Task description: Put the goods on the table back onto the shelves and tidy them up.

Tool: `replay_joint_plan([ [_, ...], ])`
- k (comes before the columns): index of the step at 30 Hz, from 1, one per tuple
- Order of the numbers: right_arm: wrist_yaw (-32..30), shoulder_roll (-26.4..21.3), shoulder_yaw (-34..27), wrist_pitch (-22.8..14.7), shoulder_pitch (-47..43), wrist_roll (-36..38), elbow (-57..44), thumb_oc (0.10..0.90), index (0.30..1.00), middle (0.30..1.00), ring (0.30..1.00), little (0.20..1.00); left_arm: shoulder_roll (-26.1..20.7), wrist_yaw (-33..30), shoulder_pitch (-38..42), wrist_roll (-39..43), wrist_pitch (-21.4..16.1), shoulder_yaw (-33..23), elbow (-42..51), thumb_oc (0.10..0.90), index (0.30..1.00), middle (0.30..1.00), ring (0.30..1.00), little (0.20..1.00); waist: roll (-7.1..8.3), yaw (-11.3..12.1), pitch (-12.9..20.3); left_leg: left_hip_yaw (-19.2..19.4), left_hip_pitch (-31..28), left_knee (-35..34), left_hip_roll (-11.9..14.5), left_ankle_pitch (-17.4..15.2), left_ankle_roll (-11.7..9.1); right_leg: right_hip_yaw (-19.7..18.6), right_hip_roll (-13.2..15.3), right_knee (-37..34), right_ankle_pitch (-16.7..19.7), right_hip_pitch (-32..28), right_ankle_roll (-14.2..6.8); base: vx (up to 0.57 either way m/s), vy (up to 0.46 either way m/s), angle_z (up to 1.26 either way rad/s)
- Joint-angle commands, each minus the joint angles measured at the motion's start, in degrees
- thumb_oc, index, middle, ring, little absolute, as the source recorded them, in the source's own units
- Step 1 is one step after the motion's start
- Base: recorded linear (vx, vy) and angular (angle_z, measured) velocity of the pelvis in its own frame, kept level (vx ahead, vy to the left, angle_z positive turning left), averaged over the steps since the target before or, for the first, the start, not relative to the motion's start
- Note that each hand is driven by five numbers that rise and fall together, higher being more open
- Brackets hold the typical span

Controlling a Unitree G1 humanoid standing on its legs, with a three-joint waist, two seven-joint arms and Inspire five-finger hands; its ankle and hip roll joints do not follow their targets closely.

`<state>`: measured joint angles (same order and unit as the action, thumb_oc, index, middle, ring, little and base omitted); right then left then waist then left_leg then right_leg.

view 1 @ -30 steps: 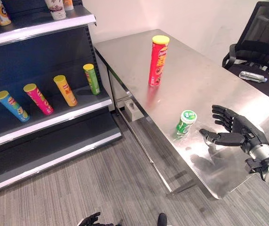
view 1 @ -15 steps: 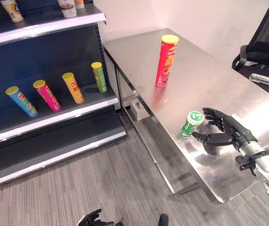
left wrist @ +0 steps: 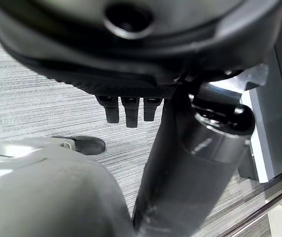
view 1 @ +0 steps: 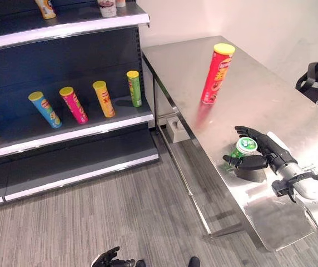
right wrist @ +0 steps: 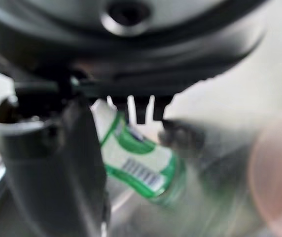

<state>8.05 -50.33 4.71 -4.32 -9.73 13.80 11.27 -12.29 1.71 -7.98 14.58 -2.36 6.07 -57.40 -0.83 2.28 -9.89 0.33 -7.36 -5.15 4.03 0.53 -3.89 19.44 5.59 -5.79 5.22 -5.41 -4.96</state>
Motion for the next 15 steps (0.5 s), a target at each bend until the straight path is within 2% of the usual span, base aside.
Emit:
replay_joint_plan([
  [1,-1.02,-4.22,0.29,-2.77,-7.21,-0.41,-0.86,0.4,0.3,0.3,0.3,0.3,-2.38,-0.36,2.47,-0.13,-1.26,2.75,-2.92,0.8,0.9,0.9,0.9,0.9,2.23,0.96,1.59,2.44,1.64,0.15,-1.19,0.23,-0.98,1.35,-0.52,0.79,-6.58,-4.29,-2.29,0.0,0.003,0.16],
  [15,-3.3,-4.93,-2.26,-3.0,-6.35,-3.24,-1.41,0.4,0.3,0.3,0.3,0.3,-2.84,-0.89,2.68,-0.19,-1.29,2.29,-2.02,0.8,0.9,0.9,0.9,0.9,2.21,0.45,1.61,2.9,1.46,0.15,-1.09,0.17,-1.07,1.17,-0.55,0.79,-6.74,-4.45,-2.24,0.0,0.001,0.01],
])
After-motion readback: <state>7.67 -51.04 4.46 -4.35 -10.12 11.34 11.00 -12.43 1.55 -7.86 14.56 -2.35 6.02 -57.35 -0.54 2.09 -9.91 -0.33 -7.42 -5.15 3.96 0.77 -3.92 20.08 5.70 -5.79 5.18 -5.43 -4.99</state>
